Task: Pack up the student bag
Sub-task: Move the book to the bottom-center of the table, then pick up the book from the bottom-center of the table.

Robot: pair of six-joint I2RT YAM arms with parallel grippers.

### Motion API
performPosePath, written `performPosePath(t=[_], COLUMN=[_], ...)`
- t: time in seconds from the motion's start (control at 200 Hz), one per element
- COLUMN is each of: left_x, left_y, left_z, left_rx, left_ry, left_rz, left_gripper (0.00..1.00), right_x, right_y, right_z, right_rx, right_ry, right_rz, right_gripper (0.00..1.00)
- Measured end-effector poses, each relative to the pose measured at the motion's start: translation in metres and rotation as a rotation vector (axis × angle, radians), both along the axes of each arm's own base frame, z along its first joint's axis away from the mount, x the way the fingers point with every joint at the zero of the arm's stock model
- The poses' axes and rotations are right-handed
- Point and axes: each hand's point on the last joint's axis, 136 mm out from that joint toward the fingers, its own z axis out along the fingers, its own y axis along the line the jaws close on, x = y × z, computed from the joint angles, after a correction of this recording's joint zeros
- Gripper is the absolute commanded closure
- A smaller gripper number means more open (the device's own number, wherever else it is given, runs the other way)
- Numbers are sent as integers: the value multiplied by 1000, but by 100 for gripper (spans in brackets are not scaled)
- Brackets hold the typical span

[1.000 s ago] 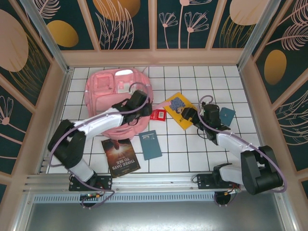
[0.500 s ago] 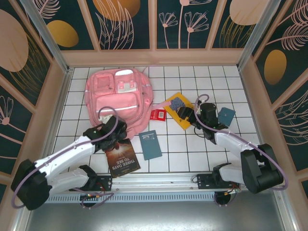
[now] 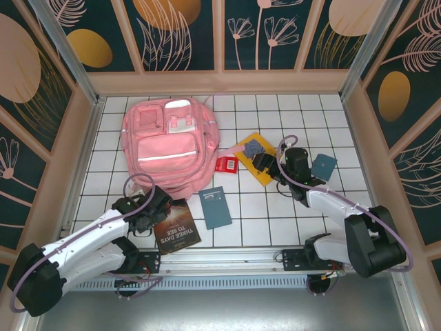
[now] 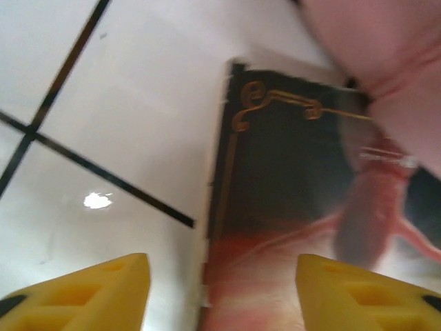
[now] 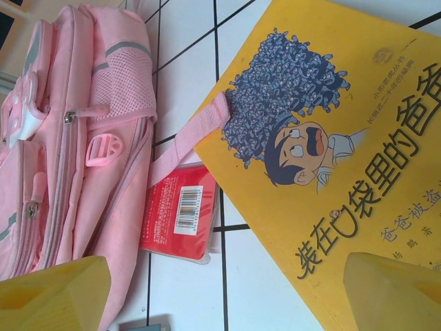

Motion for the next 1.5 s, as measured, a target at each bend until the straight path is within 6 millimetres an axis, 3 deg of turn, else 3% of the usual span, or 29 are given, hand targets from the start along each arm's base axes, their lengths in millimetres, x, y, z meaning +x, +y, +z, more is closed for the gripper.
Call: performPosePath(t=[0.195,0.365,0.46,0.591,0.701,1.016,1.281,1.496], left_x=[-7,-3,1,17,30,37,38,35], left_y=[-8,-13,-17,-42,-60,-68,-67,-60], left_z=[-20,-21,-19,-15,-10,-3,6,4], left_rx=[-78,-117,-131,-227,-286,-300,-298,-256], left_ry=[13,-14,-27,-72,-112,-157,-195,-186], left_rz=[25,30,14,-26,-68,-141,-187,-200], left_gripper=[44,53,69,90,100,100,100,100], right_x=[0,-1,-6,-19,-34,-87,-125,-146], right_y=[1,4,13,33,56,117,169,206], right_z=[1,0,0,0,0,1,-26,-31], right_rx=[4,5,9,13,14,47,59,78], right_ry=[-2,0,2,4,5,20,116,147], right_rz=[1,12,42,113,188,392,543,635], right_gripper=[12,12,12,12,12,13,25,32])
